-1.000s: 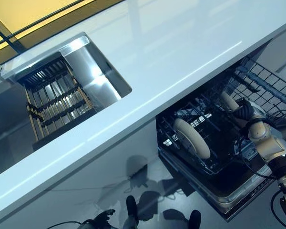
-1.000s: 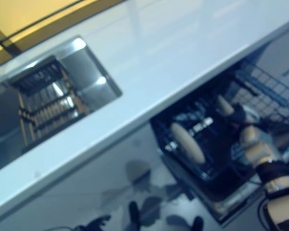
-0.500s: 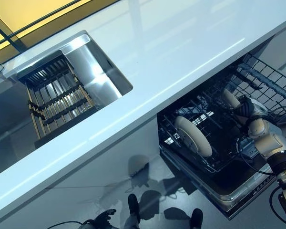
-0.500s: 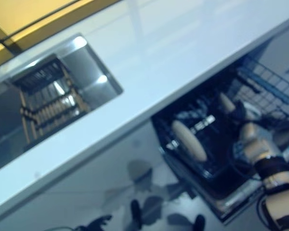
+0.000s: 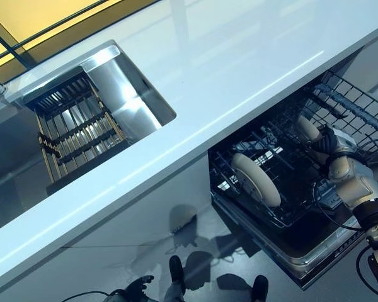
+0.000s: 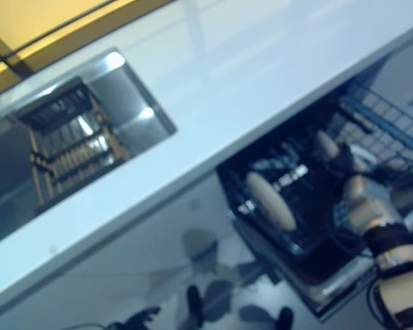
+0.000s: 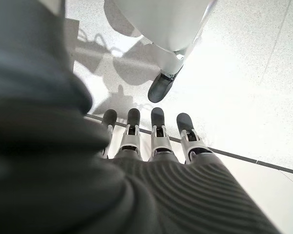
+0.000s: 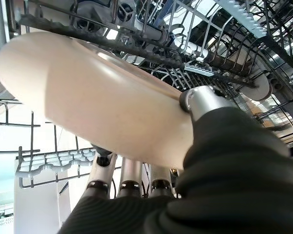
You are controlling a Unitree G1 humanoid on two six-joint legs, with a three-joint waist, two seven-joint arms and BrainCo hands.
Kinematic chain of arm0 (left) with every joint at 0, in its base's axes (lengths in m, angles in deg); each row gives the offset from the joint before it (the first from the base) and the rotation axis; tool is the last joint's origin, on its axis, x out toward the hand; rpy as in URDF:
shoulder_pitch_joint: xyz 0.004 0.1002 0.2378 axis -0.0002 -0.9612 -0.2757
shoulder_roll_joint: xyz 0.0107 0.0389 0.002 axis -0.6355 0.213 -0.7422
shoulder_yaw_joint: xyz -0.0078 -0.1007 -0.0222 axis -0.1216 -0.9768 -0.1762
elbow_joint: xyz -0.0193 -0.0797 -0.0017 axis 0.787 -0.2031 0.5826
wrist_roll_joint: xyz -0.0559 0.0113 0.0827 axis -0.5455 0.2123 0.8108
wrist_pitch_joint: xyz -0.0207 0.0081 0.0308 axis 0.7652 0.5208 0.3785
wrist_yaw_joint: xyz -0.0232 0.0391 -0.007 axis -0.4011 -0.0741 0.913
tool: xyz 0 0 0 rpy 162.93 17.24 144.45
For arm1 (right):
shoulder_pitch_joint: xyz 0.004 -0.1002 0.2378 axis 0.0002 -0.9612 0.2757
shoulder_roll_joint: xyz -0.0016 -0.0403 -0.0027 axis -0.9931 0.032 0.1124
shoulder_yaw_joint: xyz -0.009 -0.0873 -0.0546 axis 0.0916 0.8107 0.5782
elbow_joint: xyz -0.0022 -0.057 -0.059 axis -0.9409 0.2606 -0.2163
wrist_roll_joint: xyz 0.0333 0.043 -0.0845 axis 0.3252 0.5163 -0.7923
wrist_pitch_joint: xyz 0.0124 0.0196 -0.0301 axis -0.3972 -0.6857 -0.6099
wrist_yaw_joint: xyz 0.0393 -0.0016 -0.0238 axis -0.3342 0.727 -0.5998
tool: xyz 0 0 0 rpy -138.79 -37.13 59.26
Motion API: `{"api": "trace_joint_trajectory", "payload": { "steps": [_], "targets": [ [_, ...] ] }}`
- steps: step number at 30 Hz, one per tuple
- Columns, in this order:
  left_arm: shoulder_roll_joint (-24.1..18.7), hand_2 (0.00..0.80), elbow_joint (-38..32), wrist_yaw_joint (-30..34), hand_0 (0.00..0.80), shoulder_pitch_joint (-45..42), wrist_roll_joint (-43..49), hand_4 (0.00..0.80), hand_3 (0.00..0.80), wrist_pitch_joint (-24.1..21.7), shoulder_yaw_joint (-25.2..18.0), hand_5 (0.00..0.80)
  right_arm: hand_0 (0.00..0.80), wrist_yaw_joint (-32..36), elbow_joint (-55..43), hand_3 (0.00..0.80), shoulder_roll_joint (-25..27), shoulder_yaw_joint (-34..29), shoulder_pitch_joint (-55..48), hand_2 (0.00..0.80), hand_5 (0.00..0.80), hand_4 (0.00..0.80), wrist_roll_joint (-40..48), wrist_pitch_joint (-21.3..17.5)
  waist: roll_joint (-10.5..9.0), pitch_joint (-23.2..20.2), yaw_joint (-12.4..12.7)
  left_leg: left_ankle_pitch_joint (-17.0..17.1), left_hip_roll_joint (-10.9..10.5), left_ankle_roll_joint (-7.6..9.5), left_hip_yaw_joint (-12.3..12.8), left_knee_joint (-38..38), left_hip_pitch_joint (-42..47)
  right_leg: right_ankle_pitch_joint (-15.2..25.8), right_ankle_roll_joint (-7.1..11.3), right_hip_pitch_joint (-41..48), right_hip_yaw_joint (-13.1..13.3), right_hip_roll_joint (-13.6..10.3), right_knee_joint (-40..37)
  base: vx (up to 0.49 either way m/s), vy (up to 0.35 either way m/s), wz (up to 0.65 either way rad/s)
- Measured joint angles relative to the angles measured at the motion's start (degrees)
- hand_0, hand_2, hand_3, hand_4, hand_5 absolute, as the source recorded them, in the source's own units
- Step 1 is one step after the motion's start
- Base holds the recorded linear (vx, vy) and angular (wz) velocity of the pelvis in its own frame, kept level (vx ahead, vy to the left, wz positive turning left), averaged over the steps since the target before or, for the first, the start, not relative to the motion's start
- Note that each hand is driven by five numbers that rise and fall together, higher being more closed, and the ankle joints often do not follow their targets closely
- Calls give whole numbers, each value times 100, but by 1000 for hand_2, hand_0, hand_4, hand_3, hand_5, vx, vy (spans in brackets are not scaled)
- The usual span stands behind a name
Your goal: Take plates into dishwasher
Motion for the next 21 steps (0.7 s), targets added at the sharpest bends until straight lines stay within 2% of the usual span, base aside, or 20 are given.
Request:
{"api": "trace_joint_trajectory", "payload": {
  "steps": [7, 13, 21],
  "targets": [
    [-21, 0, -103, 2, 0, -5, -1, 0, 0, 49, -1, 0, 800, 69, 145, 800, 21, 190, 12, 800, 800, 800, -446, 39, -7, 4, 132, 1, 0, 1, -16, 1, 1, 0, 0, 17, -19, 1, -5, 0, 0, 0],
    [-27, 0, -114, 2, 0, -11, -1, 0, 0, 98, -1, 0, 800, 184, 144, 800, 40, 393, 18, 800, 800, 800, -740, 22, -44, 22, 128, 2, 1, 1, -32, -4, 1, 2, 1, 36, -38, 7, -28, 6, -11, 1],
    [-269, 0, -238, 21, 0, -13, 0, 0, 0, 172, -11, 0, 800, 424, 118, 800, 245, 606, 88, 800, 800, 800, -1129, -33, -213, 92, 137, 2, 6, 1, -65, -16, 0, 2, 2, 72, -77, 17, -67, 10, -14, 1]
  ]
}}
